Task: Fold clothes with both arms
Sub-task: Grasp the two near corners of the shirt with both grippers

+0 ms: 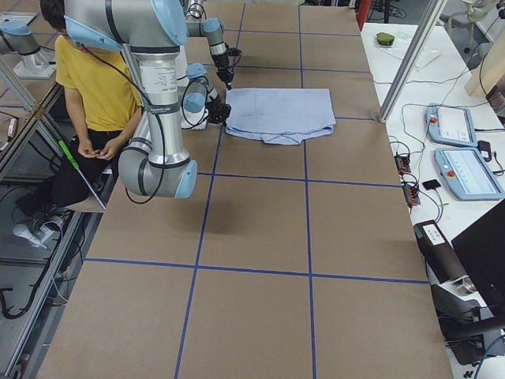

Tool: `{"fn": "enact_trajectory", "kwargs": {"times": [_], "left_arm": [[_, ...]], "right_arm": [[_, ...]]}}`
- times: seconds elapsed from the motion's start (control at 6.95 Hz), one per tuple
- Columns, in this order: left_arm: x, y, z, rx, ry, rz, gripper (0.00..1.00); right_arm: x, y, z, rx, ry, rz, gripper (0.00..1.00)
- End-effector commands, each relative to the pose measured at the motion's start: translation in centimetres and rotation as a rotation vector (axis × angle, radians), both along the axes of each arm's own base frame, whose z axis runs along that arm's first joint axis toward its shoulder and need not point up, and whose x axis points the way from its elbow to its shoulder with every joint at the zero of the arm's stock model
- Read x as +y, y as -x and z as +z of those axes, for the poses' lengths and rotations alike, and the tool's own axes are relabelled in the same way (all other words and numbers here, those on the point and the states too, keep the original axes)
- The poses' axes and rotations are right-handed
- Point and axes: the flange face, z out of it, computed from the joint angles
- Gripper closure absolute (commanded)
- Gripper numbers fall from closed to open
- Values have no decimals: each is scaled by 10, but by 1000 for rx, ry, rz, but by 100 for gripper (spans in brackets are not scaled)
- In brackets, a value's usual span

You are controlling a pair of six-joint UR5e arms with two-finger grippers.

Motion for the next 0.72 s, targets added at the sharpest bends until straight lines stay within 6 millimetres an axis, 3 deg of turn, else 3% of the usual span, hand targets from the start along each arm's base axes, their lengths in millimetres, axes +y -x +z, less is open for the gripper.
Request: {"fn": "enact_trajectory", "kwargs": {"times": [0.0,0.29,0.58], "left_arm": [[2,21,-32,41,0,4,100],[4,77,-93,103,4,21,100],[3,121,-128,149,26,71,100]], "right_arm": [[-4,-28,-27,-66,-4,13,100],[-10,-88,-66,-73,-3,27,100],[-33,-147,-94,-89,32,57,100]]}}
